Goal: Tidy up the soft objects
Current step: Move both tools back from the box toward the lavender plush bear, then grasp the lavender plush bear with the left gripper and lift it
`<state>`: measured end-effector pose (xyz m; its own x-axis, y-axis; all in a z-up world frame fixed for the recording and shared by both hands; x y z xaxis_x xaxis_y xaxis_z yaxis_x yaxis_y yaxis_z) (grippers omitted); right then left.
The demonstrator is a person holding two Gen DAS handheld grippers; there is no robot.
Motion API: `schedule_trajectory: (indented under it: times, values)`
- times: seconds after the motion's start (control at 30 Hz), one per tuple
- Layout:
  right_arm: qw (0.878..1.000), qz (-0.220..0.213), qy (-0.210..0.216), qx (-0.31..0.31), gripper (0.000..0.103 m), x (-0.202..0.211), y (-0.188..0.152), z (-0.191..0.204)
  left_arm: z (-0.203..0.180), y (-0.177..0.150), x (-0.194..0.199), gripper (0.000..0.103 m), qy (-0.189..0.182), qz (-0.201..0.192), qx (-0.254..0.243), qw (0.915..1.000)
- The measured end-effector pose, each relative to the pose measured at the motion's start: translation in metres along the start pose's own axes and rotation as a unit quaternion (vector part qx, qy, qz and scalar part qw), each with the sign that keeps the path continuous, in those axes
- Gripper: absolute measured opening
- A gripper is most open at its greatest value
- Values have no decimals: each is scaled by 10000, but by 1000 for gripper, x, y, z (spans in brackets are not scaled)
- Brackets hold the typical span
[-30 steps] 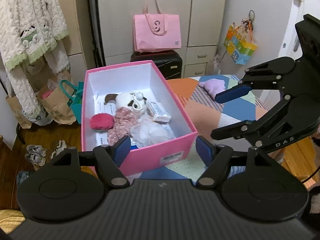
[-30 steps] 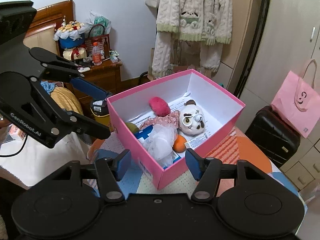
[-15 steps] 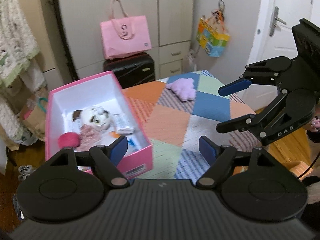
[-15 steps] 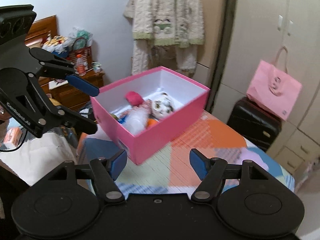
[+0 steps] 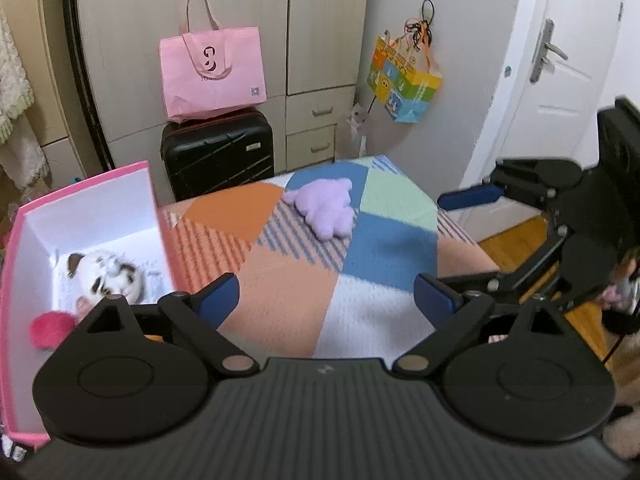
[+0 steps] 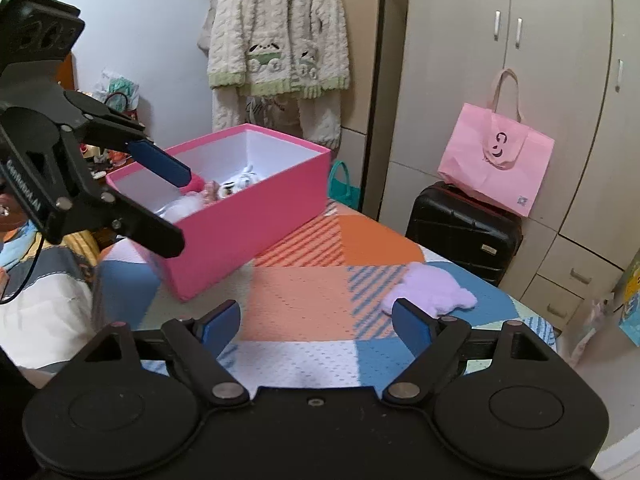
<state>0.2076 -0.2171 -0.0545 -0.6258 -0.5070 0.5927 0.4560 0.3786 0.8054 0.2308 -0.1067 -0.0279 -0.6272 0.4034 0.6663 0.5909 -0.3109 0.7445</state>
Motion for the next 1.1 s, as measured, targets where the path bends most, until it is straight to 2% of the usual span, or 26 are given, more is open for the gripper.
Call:
schedule_trajectory:
  times: [0.2, 0.27, 0.33, 0.43, 0.53, 0.67, 0.83, 1.03, 1.1]
  values:
    - [9996, -168, -208, 0, 87, -29, -12, -34, -6, 15, -38, 95, -107, -315, 271, 9991]
    - [9987, -399, -267, -144, 87, -34, -14, -42, -8, 18, -50, 95, -181, -371, 391, 9984]
    - [9970, -619, -162, -428, 87, -39, -15, -46, -7, 19, -60, 95, -298, -401, 653, 9966]
    - [9953, -716, -54, -651, 87, -48, -18, -54, -4, 23, -75, 95, -408, -500, 929, 9936]
    - [9961, -562, -186, -661, 87, -61, -24, -66, 1, 24, -94, 95, -270, -572, 1158, 9913]
    - [9969, -220, -22, -756, 87, -82, -28, -80, 8, 20, -128, 94, -238, -481, 1419, 9884]
    - [9987, -5, -197, -462, 87, -111, -29, -91, 19, 20, -165, 94, -166, -352, 1826, 9824]
    - [9987, 116, -498, -12, 91, -135, -33, -104, 15, 29, -203, 93, -260, -275, 1908, 9809]
    - [9976, 157, -679, 49, 91, -141, -34, -111, 15, 30, -214, 92, -108, -274, 1863, 9820]
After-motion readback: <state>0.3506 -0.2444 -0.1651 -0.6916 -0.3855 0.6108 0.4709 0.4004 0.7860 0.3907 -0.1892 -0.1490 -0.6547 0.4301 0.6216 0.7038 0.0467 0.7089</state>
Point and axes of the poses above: each gripper's, at about its wrist camera, not at the fingertips, and x roughly against the way its jaws point, z to its left, y to its top, the point moved 9 cm from there along -x, roughly the way its jaws point, and after that the axes turned 3 degrees about y, right-handed, at the moved point
